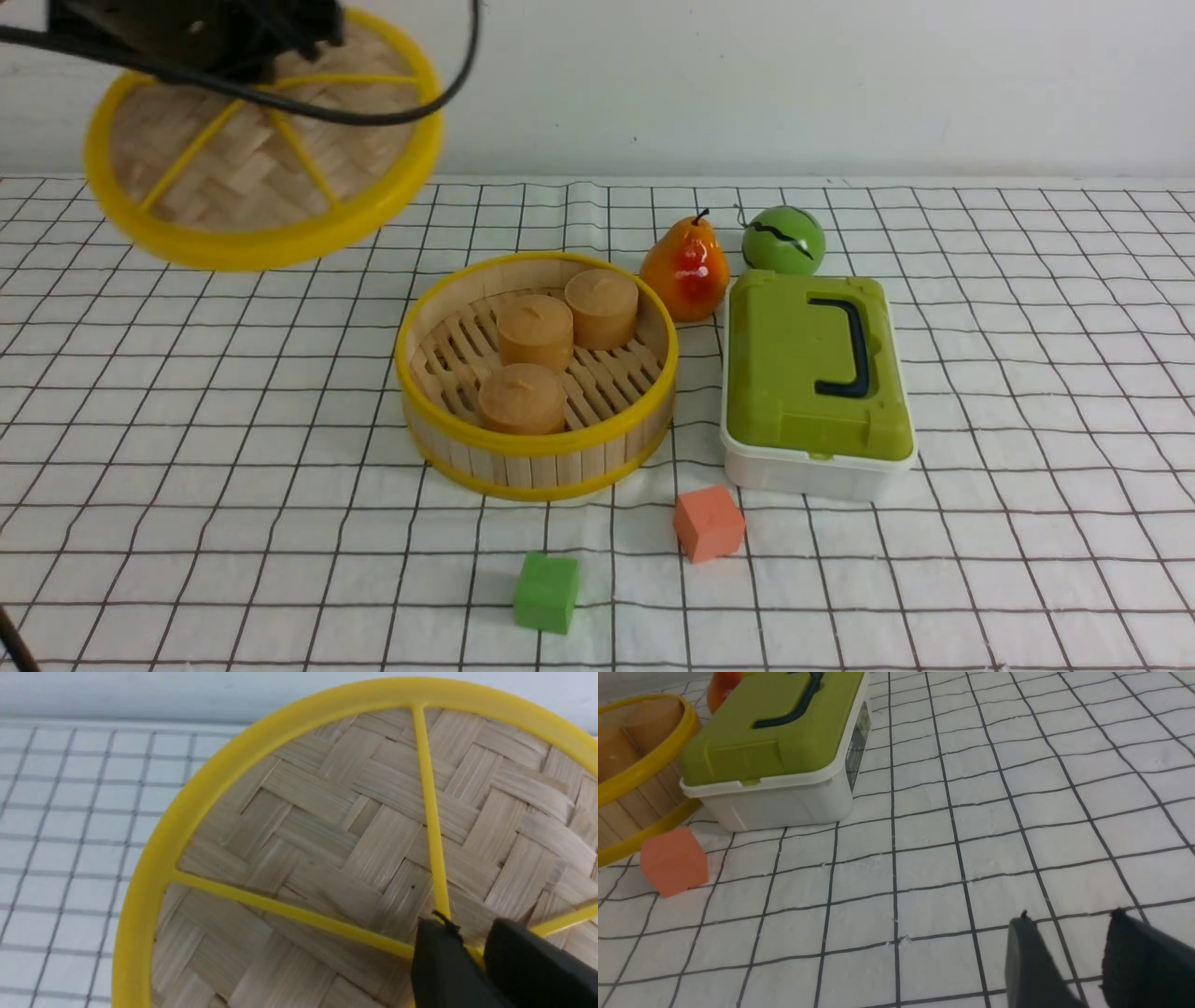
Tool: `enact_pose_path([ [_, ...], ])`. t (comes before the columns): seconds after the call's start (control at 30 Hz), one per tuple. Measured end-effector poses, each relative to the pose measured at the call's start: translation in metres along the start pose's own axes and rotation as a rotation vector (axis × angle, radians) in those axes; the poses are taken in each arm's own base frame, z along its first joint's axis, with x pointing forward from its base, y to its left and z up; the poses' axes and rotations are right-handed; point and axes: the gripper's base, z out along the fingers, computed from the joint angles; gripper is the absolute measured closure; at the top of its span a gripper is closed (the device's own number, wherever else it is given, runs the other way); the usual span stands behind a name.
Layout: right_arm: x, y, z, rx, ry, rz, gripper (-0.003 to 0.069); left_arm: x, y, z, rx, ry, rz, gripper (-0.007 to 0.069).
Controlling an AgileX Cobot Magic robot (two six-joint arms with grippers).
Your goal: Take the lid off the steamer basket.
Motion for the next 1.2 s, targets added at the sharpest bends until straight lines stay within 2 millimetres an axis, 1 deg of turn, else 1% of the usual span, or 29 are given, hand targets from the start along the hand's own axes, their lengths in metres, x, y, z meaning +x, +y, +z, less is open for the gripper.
enact_pose_path([
  [0.03,0.0,0.0,0.0,0.0,0.0,0.0,0.0419,0.009,0.009,0.013,-0.025,0.034,-0.018,0.0524],
  [0.1,0.0,0.0,0.0,0.0,0.0,0.0,0.0419,0.029,0.02,0.04,-0.061,0.092,-0.044,0.0524],
  [0.13,0.0,0.0,0.0,0.0,0.0,0.0,0.0419,0.037,0.024,0.049,-0.075,0.115,-0.049,0.0524],
  [0.27,0.0,0.0,0.0,0.0,0.0,0.001,0.0419,0.074,0.029,0.099,-0.125,0.225,-0.089,0.0524],
  [0.3,0.0,0.0,0.0,0.0,0.0,0.001,0.0419,0.079,0.028,0.106,-0.129,0.239,-0.091,0.0524],
  [0.33,0.0,0.0,0.0,0.0,0.0,0.001,0.0419,0.081,0.028,0.109,-0.13,0.246,-0.091,0.0524],
  [0.4,0.0,0.0,0.0,0.0,0.0,0.001,0.0419,0.09,0.024,0.121,-0.128,0.267,-0.086,0.0519],
  [0.43,0.0,0.0,0.0,0.0,0.0,0.001,0.0419,0.094,0.022,0.125,-0.126,0.276,-0.08,0.0496],
  [0.47,0.0,0.0,0.0,0.0,0.0,0.001,0.0419,0.094,0.022,0.125,-0.126,0.277,-0.08,0.0491],
  [0.53,0.0,0.0,0.0,0.0,0.0,0.001,0.0419,0.094,0.02,0.126,-0.124,0.277,-0.074,0.0417],
  [0.57,0.0,0.0,0.0,0.0,0.0,0.0,0.0419,0.093,0.02,0.124,-0.123,0.269,-0.072,0.0395],
  [0.63,0.0,0.0,0.0,0.0,0.0,0.0,0.0419,0.09,0.019,0.121,-0.122,0.256,-0.074,0.0375],
  [0.67,0.0,0.0,0.0,0.0,0.0,0.0,0.0419,0.083,0.02,0.112,-0.124,0.236,-0.078,0.0379],
  [0.7,0.0,0.0,0.0,0.0,0.0,0.0,0.0419,0.081,0.021,0.109,-0.122,0.228,-0.078,0.0382],
  [0.73,0.0,0.0,0.0,0.0,0.0,0.0,0.0419,0.07,0.022,0.093,-0.124,0.192,-0.079,0.0431],
  [0.77,0.0,0.0,0.0,0.0,0.0,0.0,0.0419,0.068,0.023,0.091,-0.123,0.185,-0.079,0.0431],
  [0.8,0.0,0.0,0.0,0.0,0.0,0.0,0.0419,0.055,0.025,0.069,-0.12,0.14,-0.084,0.0497],
  [0.83,0.0,0.0,0.0,0.0,0.0,0.0,0.0419,0.04,0.027,0.042,-0.11,0.078,-0.092,0.0554],
  [0.87,0.0,0.0,0.0,0.0,0.0,0.0,0.0419,0.032,0.029,0.024,-0.103,0.039,-0.098,0.0592],
  [0.9,0.0,0.0,0.0,0.0,0.0,0.0,0.0419,0.027,0.03,0.014,-0.099,0.015,-0.101,0.0609],
  [0.93,0.0,0.0,0.0,0.0,0.0,0.0,0.0419,0.014,0.034,-0.026,-0.077,-0.081,-0.107,0.0637],
  [0.97,0.0,0.0,0.0,0.0,0.0,0.0,0.0419,0.009,0.035,-0.046,-0.061,-0.139,-0.111,0.0637],
  [1.0,0.0,0.0,0.0,0.0,0.0,0.0,0.0419,0.006,0.036,-0.057,-0.055,-0.165,-0.113,0.0637],
  [1.03,0.0,0.0,0.0,0.0,0.0,0.0,0.0419,0.004,0.04,-0.089,-0.028,-0.253,-0.12,0.0637],
  [1.07,0.0,0.0,0.0,0.0,0.0,0.0,0.0419,0.005,0.043,-0.116,-0.003,-0.328,-0.131,0.0637],
  [1.1,0.0,0.0,0.0,0.0,0.0,0.0,0.0419,0.008,0.043,-0.118,-0.001,-0.33,-0.131,0.0637],
  [1.13,0.0,0.0,0.0,0.0,0.0,0.0,0.0419,0.017,0.046,-0.14,0.029,-0.392,-0.144,0.0637],
  [1.17,0.0,0.0,0.0,0.0,0.0,0.0,0.0419,0.025,0.048,-0.155,0.045,-0.426,-0.152,0.0637],
  [1.2,0.0,0.0,0.0,0.0,0.0,0.0,0.0419,0.037,0.05,-0.164,0.064,-0.446,-0.156,0.0637],
])
